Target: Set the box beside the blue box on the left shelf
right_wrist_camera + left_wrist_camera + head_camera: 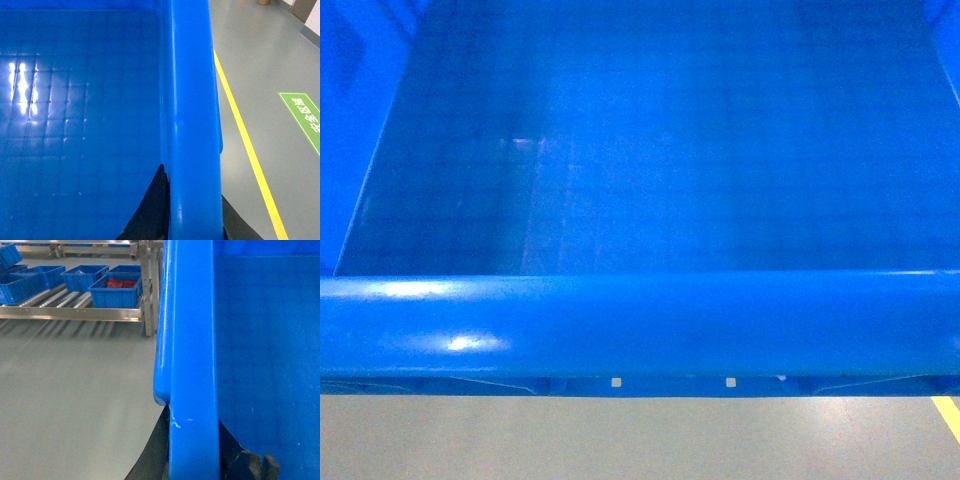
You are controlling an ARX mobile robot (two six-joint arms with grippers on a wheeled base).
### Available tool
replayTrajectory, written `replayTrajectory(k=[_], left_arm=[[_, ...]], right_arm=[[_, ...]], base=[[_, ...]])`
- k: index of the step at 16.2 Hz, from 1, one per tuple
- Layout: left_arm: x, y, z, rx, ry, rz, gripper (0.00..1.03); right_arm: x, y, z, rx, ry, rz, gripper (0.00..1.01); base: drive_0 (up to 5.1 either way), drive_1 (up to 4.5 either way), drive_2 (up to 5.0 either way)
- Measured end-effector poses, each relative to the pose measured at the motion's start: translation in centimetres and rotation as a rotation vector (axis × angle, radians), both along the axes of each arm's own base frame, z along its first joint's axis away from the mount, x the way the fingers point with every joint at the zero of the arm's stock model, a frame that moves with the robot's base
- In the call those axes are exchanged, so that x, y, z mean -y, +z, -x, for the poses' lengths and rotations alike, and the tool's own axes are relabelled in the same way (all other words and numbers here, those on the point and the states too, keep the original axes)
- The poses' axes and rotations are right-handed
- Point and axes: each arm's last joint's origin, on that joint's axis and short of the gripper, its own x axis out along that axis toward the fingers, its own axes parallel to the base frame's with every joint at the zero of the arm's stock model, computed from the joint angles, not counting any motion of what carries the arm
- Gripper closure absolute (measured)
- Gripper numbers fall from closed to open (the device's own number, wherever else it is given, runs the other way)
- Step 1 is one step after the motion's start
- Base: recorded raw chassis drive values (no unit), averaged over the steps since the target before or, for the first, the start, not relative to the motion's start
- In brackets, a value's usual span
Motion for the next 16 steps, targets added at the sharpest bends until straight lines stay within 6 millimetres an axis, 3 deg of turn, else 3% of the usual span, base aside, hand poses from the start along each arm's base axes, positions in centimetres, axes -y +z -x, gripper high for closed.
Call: replayTrajectory(k=[16], left_arm=[[0.0,-0.06,-0.01,-0.005,0.001,-0.002,0.94]], right_arm=[[0.01,-0.06,0.02,-0.003,-0.001,0.002,0.92]], base=[[0.0,4.23,-4.2]])
